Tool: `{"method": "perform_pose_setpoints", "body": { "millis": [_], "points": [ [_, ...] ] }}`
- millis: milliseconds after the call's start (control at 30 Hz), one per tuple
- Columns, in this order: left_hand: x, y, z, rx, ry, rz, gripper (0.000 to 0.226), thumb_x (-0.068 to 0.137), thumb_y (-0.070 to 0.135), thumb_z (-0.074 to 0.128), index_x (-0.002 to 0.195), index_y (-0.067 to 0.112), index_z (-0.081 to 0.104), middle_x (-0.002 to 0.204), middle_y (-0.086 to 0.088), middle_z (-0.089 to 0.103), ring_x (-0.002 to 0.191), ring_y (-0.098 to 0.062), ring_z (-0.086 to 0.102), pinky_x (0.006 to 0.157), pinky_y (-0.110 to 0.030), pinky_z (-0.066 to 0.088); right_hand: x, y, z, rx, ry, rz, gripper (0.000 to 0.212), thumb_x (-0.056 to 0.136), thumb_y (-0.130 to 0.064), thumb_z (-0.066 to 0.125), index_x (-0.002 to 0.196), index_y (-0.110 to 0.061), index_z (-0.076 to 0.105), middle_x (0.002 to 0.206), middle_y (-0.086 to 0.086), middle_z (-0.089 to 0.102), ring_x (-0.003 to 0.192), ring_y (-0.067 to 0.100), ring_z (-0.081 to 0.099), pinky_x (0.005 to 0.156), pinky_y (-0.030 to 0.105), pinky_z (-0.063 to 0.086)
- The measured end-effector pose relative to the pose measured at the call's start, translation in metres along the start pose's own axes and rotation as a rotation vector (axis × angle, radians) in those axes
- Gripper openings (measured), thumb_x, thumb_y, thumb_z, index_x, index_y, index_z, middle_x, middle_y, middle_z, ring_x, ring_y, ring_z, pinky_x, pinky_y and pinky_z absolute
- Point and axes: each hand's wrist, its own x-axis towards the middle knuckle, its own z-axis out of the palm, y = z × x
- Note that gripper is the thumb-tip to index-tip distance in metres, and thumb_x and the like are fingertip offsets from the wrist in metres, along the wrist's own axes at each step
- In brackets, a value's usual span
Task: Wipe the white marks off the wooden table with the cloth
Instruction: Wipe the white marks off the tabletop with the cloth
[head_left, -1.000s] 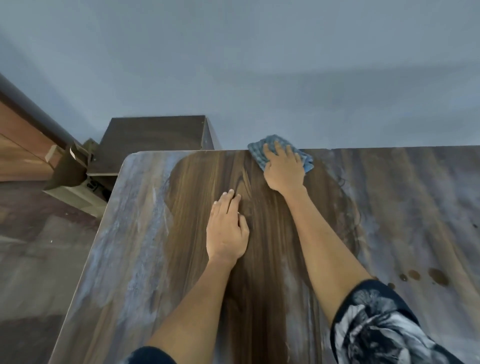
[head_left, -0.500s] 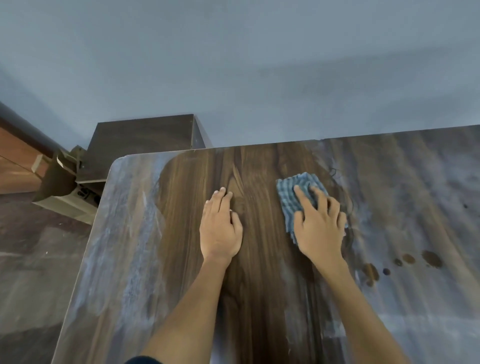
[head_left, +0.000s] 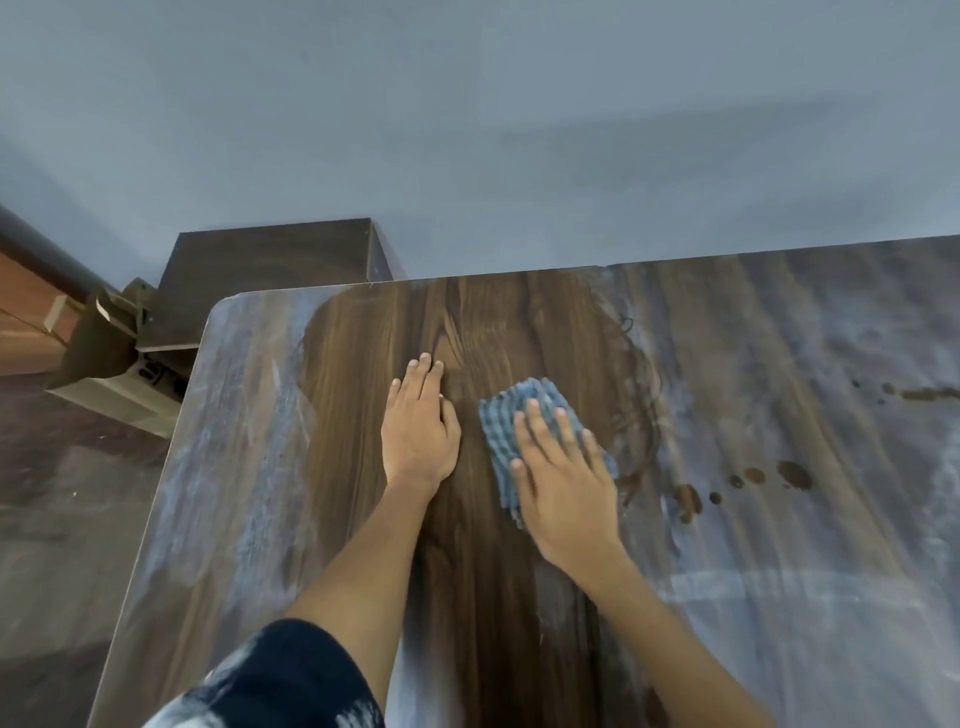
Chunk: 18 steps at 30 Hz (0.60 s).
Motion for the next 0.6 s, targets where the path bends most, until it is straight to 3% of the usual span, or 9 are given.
{"method": "perform_pose_setpoints", "body": {
  "millis": [133,200,333,433,533,600],
  "points": [
    [-0.008,0.0,0.003,0.073,-0.05,-0.019,0.048,0.099,0.025,0.026,0.146,0.014,0.023,0.155,0.0,0.019,0.144,-0.014,0.012,0.118,-0.032,0.008,0.011,0.036,-0.009,0.01,-0.047,0.341,0.05,0.102,-0.033,0.021,0.15,-0.02,0.02,0.159,-0.001,0.014,0.146,0.025,0.011,0.118,0.043,0.011],
    [-0.016,0.002,0.002,0.08,-0.067,-0.037,0.049,0.099,0.028,0.024,0.147,0.016,0.019,0.156,0.001,0.015,0.144,-0.014,0.008,0.118,-0.032,0.006,0.035,0.031,-0.016,0.061,-0.02,0.414,0.051,0.102,-0.031,0.021,0.151,-0.018,0.015,0.16,0.003,0.009,0.147,0.028,0.007,0.118,0.043,0.008],
    [-0.039,0.005,0.0,0.1,-0.107,-0.024,0.051,0.1,0.033,0.021,0.148,0.019,0.013,0.157,0.002,0.01,0.144,-0.013,0.004,0.117,-0.032,0.004,0.056,-0.002,-0.014,0.028,-0.078,0.174,0.05,0.102,-0.03,0.019,0.151,-0.02,0.01,0.16,0.002,0.004,0.147,0.027,0.002,0.118,0.042,0.006],
    [-0.06,0.006,-0.001,0.11,-0.112,0.007,0.051,0.099,0.032,0.023,0.148,0.018,0.015,0.156,0.001,0.013,0.144,-0.014,0.006,0.116,-0.031,0.005,0.022,-0.016,-0.006,0.034,-0.135,-0.046,0.049,0.102,-0.031,0.021,0.15,-0.023,0.017,0.16,-0.001,0.008,0.147,0.023,0.003,0.118,0.038,0.005],
    [-0.078,0.005,-0.003,0.12,-0.119,0.036,0.052,0.098,0.03,0.026,0.148,0.018,0.016,0.156,0.001,0.014,0.144,-0.013,0.006,0.115,-0.029,0.004,-0.037,-0.014,-0.004,-0.009,-0.141,-0.145,0.048,0.098,-0.032,0.025,0.144,-0.024,0.037,0.153,-0.002,0.032,0.142,0.021,0.027,0.116,0.036,0.021],
    [-0.09,0.005,-0.005,0.111,-0.126,0.047,0.052,0.098,0.032,0.026,0.148,0.019,0.015,0.156,0.003,0.012,0.144,-0.012,0.005,0.115,-0.029,0.003,-0.069,-0.001,-0.004,-0.016,-0.129,-0.114,0.047,0.096,-0.034,0.027,0.138,-0.025,0.046,0.146,-0.004,0.042,0.136,0.019,0.038,0.114,0.036,0.027]
  ]
}}
